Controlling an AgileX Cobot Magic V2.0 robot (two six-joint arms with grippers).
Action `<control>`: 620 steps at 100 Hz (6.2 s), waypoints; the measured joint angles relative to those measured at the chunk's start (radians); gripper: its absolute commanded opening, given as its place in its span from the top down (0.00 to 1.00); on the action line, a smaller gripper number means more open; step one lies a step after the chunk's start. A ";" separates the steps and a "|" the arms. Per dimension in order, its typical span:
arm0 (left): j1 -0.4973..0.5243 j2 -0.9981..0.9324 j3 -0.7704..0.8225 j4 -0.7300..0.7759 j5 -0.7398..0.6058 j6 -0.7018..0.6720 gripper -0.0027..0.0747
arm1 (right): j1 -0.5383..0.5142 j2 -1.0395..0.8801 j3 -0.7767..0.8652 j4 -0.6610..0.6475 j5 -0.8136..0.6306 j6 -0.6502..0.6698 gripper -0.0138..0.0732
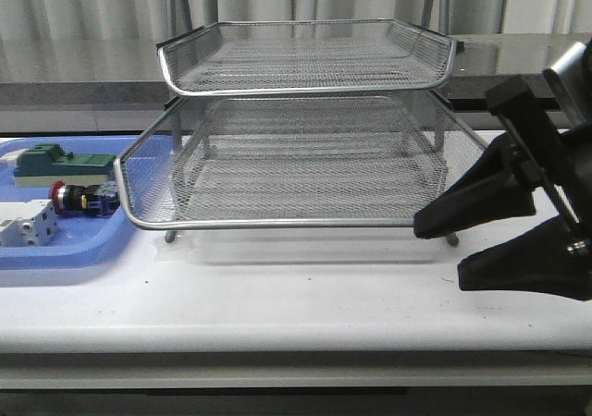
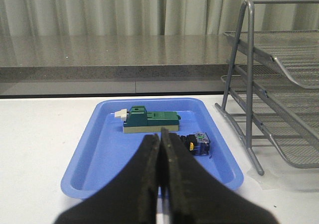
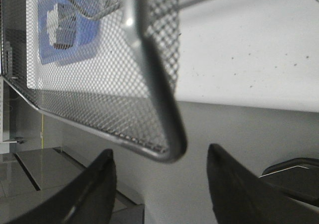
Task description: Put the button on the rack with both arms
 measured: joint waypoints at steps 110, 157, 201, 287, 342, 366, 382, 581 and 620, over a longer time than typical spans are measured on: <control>0.000 0.000 0.000 0.000 0.000 0.000 0.99 | 0.000 -0.837 -0.290 -1.522 0.185 1.134 0.38; 0.000 0.000 0.000 0.000 0.000 0.000 0.99 | 0.000 -0.854 -0.290 -1.546 0.207 1.141 0.92; 0.000 0.000 -0.007 -0.015 -0.033 0.000 0.99 | 0.000 -0.854 -0.290 -1.546 0.207 1.141 0.92; 0.000 0.915 -0.882 -0.058 0.613 0.145 0.99 | 0.000 -0.854 -0.290 -1.546 0.207 1.141 0.92; 0.000 1.362 -1.200 -0.058 0.629 0.177 0.46 | 0.000 -0.854 -0.290 -1.546 0.207 1.141 0.92; 0.000 1.398 -1.206 -0.058 0.639 0.220 0.16 | 0.000 -0.854 -0.290 -1.546 0.207 1.141 0.92; 0.000 1.398 -1.206 -0.064 0.628 0.220 0.19 | 0.000 -0.854 -0.290 -1.546 0.207 1.141 0.92; -0.053 2.215 -1.767 -0.283 0.894 1.098 0.19 | 0.000 -0.854 -0.290 -1.548 0.207 1.141 0.92; -0.053 2.216 -1.767 -0.283 0.869 1.134 0.23 | 0.000 -0.854 -0.290 -1.548 0.207 1.141 0.92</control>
